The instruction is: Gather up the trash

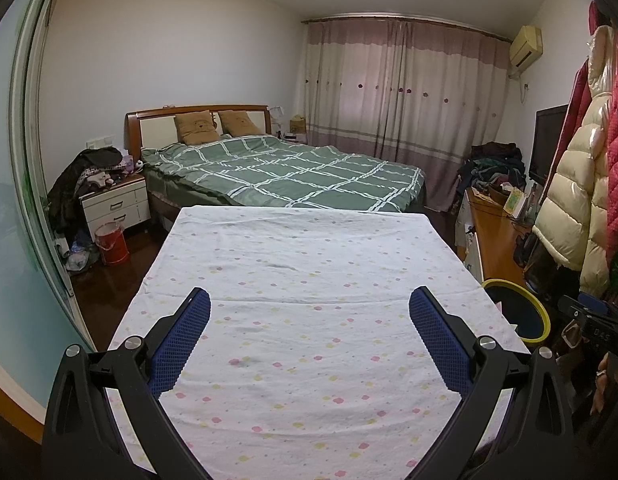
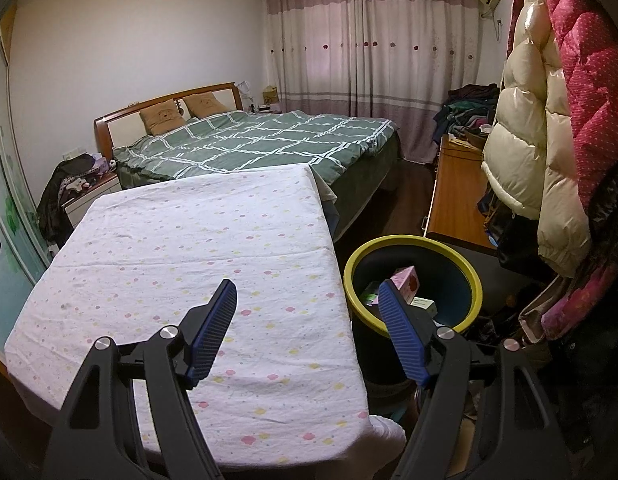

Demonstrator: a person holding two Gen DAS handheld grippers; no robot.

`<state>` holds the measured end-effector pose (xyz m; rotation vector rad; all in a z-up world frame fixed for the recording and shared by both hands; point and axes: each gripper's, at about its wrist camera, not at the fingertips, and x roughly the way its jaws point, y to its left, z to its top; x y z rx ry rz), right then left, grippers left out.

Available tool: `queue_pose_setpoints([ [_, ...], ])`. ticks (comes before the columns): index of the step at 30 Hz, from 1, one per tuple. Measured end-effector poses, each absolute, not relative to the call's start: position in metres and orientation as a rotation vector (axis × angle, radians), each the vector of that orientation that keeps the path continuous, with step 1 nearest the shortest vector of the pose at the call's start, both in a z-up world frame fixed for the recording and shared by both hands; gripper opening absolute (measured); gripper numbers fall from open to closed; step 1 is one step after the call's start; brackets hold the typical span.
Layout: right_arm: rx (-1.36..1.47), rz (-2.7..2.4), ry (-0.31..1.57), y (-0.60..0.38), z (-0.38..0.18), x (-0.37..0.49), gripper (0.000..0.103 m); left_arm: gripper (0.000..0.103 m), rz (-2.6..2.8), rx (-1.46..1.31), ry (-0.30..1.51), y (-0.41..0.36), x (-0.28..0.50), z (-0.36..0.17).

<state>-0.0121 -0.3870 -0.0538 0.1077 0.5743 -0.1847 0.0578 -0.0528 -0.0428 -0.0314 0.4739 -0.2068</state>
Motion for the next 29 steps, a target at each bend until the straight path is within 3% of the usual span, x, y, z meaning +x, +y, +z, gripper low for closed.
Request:
queue_pose_setpoints([
  [19,0.109,-0.174,0.594,-0.389,-0.059,-0.003,0.069,0.098,-0.249,-0.046,0.507,-0.055,0.075,-0.046],
  [29,0.090,-0.106,0.651,-0.390,-0.060,0.059,0.070,0.098,-0.183,-0.049,0.650,-0.042,0.182,-0.078],
])
